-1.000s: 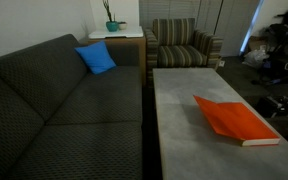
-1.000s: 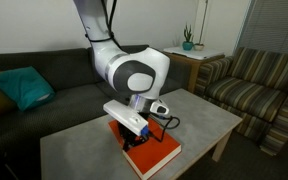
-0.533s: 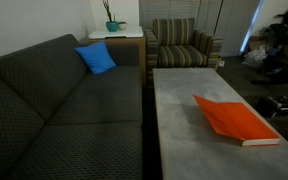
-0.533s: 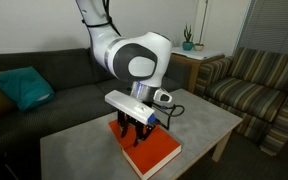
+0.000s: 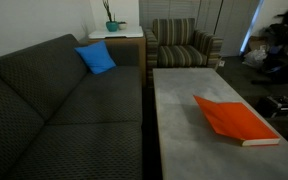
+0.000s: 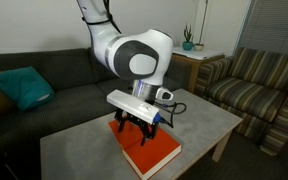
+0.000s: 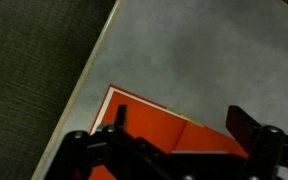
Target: Open the first cover of the book
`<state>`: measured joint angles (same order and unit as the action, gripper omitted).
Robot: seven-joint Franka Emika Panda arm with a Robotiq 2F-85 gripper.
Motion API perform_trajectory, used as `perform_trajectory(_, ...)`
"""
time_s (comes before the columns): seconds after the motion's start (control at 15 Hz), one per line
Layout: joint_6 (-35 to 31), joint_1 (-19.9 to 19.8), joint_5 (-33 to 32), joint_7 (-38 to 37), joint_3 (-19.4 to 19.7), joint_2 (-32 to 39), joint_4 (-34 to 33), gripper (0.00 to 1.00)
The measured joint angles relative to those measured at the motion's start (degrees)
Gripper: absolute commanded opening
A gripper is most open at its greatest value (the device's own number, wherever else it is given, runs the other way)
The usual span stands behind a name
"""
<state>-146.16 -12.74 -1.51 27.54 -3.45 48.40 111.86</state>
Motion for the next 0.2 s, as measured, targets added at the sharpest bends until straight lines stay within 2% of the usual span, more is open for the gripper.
perform_trajectory(0.2, 0.12, -0.21, -0.05, 1.36, -0.17, 0.0, 0.16, 1.0)
